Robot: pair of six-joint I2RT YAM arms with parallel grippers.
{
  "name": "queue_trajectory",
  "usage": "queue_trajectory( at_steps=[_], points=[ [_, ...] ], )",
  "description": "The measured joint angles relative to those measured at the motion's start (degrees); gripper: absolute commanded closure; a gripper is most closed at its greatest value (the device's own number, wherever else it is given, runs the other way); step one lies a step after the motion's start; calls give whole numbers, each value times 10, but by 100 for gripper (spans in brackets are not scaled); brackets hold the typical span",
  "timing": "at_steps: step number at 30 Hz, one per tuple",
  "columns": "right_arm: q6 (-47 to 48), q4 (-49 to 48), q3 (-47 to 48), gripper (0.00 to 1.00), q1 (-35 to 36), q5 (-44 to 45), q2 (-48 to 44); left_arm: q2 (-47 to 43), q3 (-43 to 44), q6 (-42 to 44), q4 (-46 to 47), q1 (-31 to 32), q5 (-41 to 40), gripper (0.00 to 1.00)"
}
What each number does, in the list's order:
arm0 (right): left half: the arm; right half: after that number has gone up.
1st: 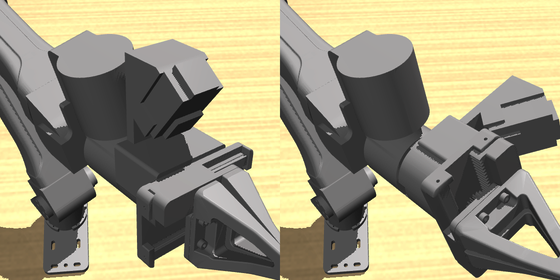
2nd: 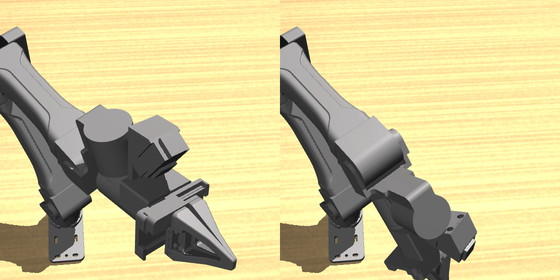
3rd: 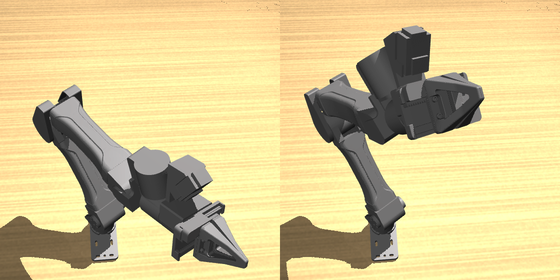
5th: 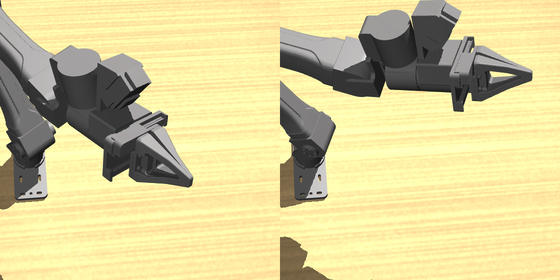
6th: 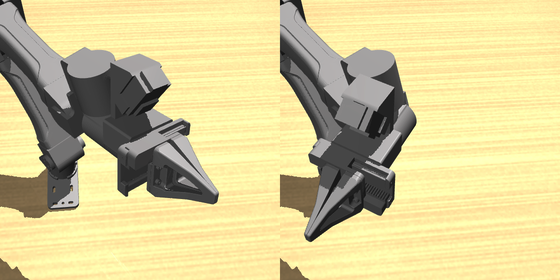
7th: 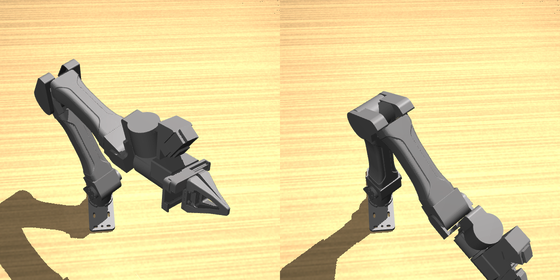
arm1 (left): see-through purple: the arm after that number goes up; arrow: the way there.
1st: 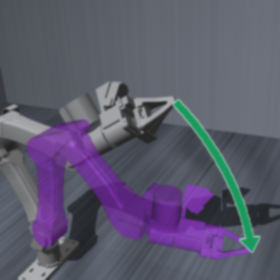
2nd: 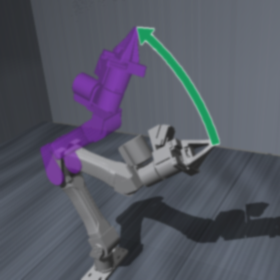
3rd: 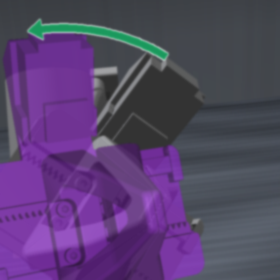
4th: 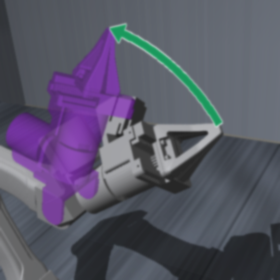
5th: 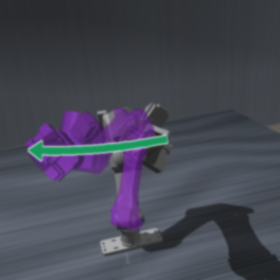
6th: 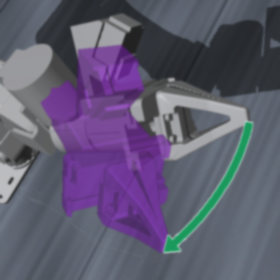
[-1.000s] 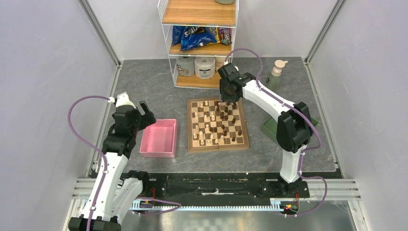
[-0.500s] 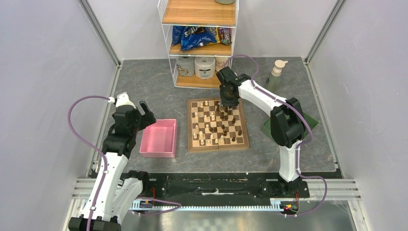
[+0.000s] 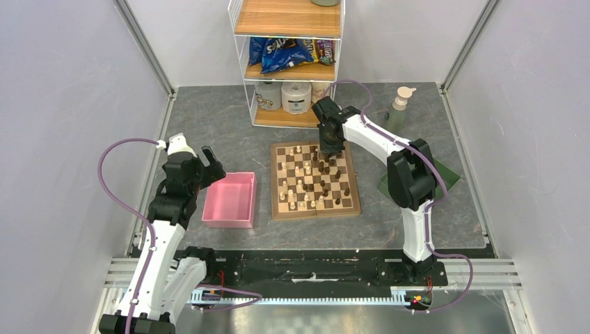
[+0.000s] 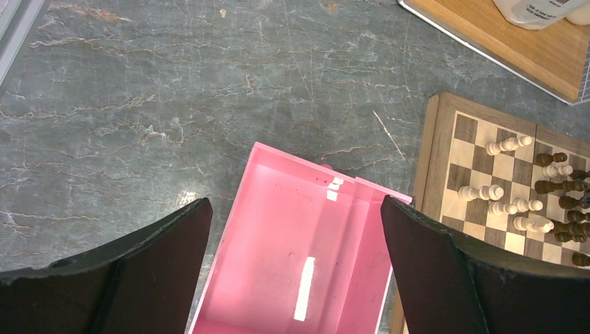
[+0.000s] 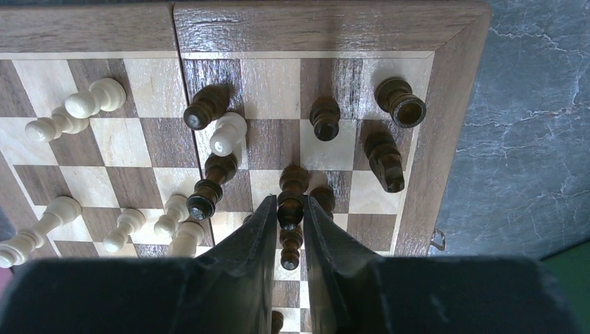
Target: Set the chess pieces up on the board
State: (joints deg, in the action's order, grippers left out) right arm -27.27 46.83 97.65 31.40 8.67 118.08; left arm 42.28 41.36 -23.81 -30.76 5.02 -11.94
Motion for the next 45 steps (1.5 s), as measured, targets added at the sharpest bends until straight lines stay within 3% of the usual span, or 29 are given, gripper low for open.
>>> queue_trajectory(
  at_steps=[7,24,45],
  points=[
    [4,0,1,88,-2,-2,0,-1,0,0,0,0,0,1],
    [2,-25,-100,88,-50,-25,-157,0,0,0,0,0,0,1],
    [-8,-46,-133,86,-53,-28,-94,2,0,0,0,0,0,1]
  ],
)
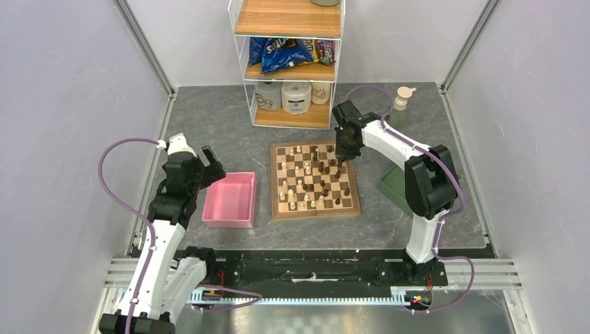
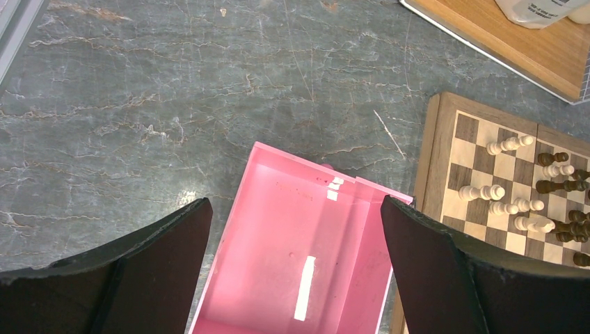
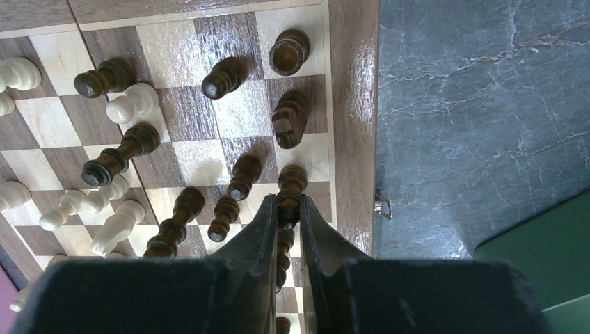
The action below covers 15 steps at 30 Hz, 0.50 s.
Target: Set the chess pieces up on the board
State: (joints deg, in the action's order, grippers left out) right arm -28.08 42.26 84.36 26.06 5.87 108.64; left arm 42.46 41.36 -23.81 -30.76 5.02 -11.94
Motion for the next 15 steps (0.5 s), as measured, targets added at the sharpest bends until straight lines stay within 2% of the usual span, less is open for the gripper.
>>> queue_trajectory(
  at_steps=[15],
  points=[
    [-1,-17,0,81,-3,21,5,2,0,0,0,0,0,1]
  ],
)
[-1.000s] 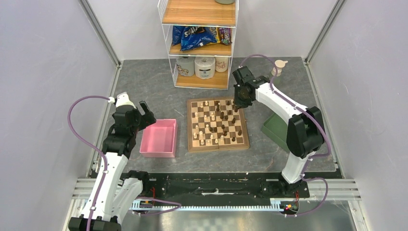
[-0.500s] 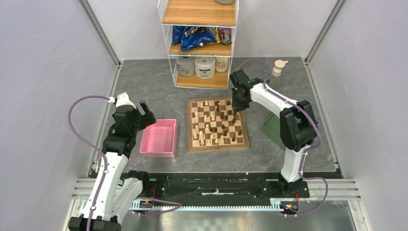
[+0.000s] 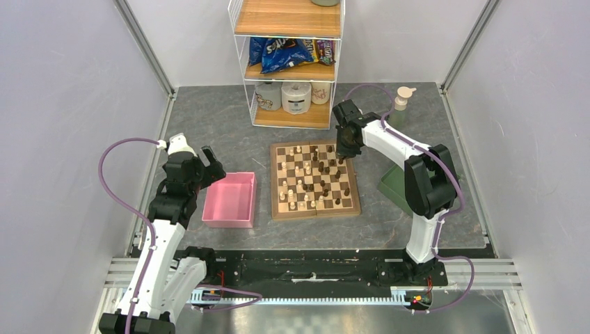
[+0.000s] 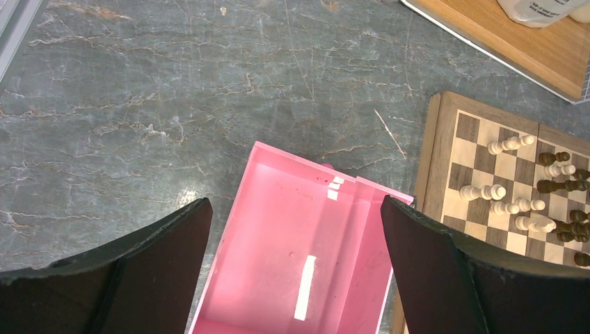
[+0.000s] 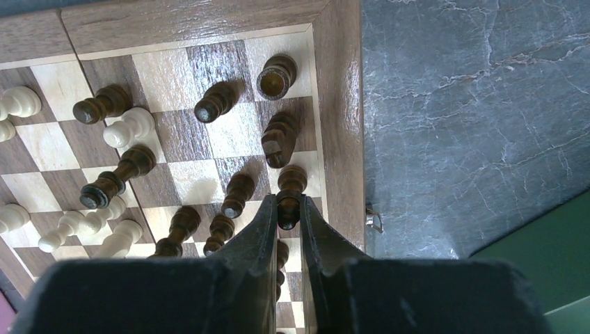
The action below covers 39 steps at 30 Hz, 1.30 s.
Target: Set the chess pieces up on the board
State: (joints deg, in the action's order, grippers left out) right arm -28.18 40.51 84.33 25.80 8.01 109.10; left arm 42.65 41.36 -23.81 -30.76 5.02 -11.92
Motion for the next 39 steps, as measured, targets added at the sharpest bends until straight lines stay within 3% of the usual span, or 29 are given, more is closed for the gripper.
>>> queue_trajectory(
  at_steps=[17,26,39],
  points=[
    [-3,-6,-2,49,-2,-3,1,2,0,0,0,0,0,1],
    [-9,2,-64,47,3,-23,-85,2,0,0,0,0,0,1],
    [-23,6,-72,59,40,-30,-76,2,0,0,0,0,0,1]
  ],
)
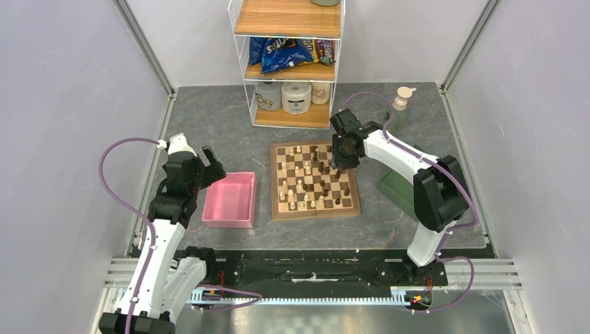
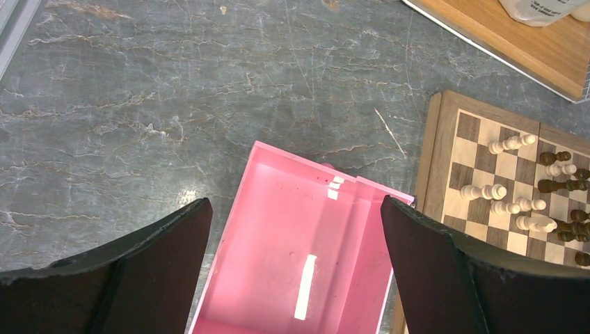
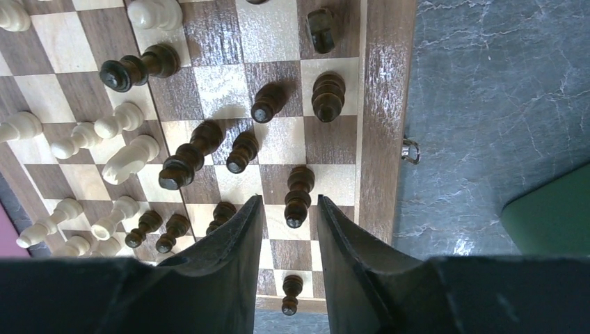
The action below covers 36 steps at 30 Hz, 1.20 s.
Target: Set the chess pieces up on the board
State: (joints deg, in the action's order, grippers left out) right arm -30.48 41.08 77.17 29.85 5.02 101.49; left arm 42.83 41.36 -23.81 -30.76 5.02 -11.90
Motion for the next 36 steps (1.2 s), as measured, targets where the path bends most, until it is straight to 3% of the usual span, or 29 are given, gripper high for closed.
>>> queue_trajectory(
  at_steps=[7,19,36],
  points=[
    [0,3,0,67,-1,4,10,0,0,0,0,0,0,1],
    [3,6,0,88,-1,4,26,0,0,0,0,0,0,1],
    [5,41,-41,89,-1,4,-33,0,0,0,0,0,0,1]
  ],
)
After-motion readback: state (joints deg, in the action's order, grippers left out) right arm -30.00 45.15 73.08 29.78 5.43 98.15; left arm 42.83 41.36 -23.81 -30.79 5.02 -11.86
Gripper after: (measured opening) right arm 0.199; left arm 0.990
